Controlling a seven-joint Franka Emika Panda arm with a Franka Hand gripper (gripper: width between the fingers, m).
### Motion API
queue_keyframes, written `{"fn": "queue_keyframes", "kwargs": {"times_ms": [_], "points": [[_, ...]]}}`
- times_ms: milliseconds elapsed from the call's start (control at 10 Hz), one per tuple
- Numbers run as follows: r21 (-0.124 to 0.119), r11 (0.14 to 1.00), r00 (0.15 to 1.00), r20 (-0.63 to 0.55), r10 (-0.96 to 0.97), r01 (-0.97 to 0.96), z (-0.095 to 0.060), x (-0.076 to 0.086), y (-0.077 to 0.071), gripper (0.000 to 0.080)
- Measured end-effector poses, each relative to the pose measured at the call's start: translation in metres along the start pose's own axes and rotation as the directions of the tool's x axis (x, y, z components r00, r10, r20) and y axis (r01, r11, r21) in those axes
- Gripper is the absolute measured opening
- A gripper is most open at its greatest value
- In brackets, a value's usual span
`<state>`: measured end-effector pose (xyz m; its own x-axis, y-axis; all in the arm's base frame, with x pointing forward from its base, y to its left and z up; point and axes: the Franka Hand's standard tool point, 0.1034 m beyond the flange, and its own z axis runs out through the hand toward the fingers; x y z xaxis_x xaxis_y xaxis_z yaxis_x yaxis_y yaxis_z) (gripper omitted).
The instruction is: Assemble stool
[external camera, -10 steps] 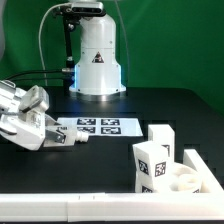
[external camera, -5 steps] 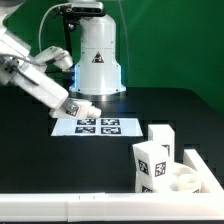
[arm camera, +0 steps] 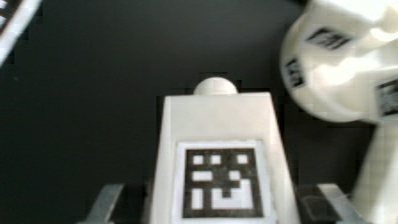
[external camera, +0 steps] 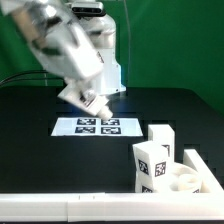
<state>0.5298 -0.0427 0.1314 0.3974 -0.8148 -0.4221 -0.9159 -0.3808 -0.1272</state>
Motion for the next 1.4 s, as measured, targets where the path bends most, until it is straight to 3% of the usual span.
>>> {"fn": "queue_keyframes", "kwargs": {"times_ms": [100, 200, 300, 500, 600, 700, 900, 1000, 1300, 1400], "points": [[-0.038, 0.996, 0.996, -0.033, -0.085, 0.084, -0.012, -0.013, -0.018, 0.0333], [-0.010, 0.998, 0.993, -0.104, -0.057, 0.057, -0.014, -0.014, -0.027, 0.0333], [0.002, 0.997, 0.982, -0.176, -0.075, 0.077, -0.010, -0.016, -0.029, 0.0333], [0.007, 0.997, 0.964, -0.256, -0.068, 0.072, -0.006, -0.025, -0.040, 0.0333], [-0.029, 0.994, 0.945, -0.309, -0.108, 0.104, -0.012, -0.039, -0.063, 0.0333], [-0.031, 0.986, 0.931, -0.325, -0.165, 0.163, -0.011, -0.052, -0.090, 0.0333], [-0.092, 0.953, 0.874, -0.381, -0.302, 0.289, 0.011, -0.069, -0.121, 0.0333], [-0.071, 0.957, 0.870, -0.402, -0.286, 0.282, 0.011, -0.070, -0.121, 0.0333], [-0.077, 0.955, 0.869, -0.400, -0.292, 0.286, 0.013, -0.069, -0.120, 0.0333], [-0.172, 0.900, 0.824, -0.362, -0.435, 0.400, 0.020, -0.072, -0.136, 0.0333]]}}
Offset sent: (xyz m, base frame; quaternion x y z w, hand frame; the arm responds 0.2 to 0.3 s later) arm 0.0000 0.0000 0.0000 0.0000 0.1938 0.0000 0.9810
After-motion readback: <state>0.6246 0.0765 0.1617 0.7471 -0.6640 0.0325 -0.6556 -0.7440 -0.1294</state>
